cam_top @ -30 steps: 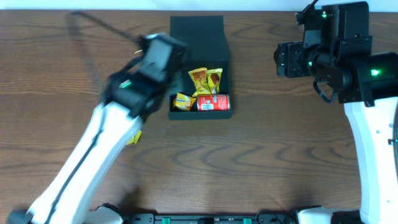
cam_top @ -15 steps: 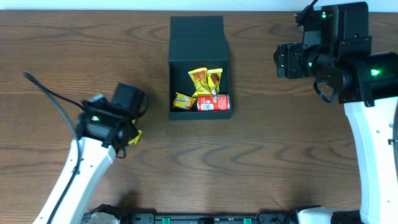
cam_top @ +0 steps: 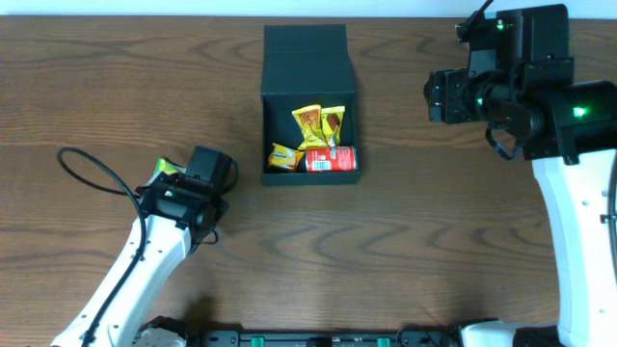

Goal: Pack container
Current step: 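Grasp the yellow Apollo chocolate packet on the table with the left gripper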

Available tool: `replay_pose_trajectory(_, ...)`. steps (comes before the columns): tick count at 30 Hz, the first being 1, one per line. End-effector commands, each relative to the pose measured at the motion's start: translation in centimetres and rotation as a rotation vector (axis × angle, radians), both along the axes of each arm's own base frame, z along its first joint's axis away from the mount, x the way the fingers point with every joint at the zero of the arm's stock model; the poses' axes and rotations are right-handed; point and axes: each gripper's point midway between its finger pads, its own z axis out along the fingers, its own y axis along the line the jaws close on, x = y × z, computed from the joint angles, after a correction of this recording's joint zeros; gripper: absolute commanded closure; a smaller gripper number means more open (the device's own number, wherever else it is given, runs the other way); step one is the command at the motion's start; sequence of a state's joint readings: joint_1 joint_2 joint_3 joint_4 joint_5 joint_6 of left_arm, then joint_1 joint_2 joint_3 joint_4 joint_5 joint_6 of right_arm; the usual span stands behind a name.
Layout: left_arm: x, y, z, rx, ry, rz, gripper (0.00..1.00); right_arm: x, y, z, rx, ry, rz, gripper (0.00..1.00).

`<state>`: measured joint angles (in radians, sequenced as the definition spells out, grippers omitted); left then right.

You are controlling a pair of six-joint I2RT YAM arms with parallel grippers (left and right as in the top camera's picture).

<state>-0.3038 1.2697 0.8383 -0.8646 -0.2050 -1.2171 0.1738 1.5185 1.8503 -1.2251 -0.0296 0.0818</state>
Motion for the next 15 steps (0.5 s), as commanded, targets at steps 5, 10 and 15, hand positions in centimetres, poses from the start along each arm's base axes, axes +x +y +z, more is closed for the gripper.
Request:
replay_pose_trajectory(5,1.3,0.7,-2.6,0.023,-0.008,0.238,0.42,-0.1,-0.1,-0.4,-0.011,0.010,0.011,0.25)
replay_pose_trajectory(10,1.5,1.5,-4.0,0.028,0.025,0.300,0.42,-0.2,-0.1,-0.5,-0.009,0.015,0.013,0.24)
replay_pose_trajectory(15,1.2,2.6,-4.9,0.010,0.069,0.357,0.43,-0.2,-0.1,-0.5,-0.009,0.017,0.013,0.24)
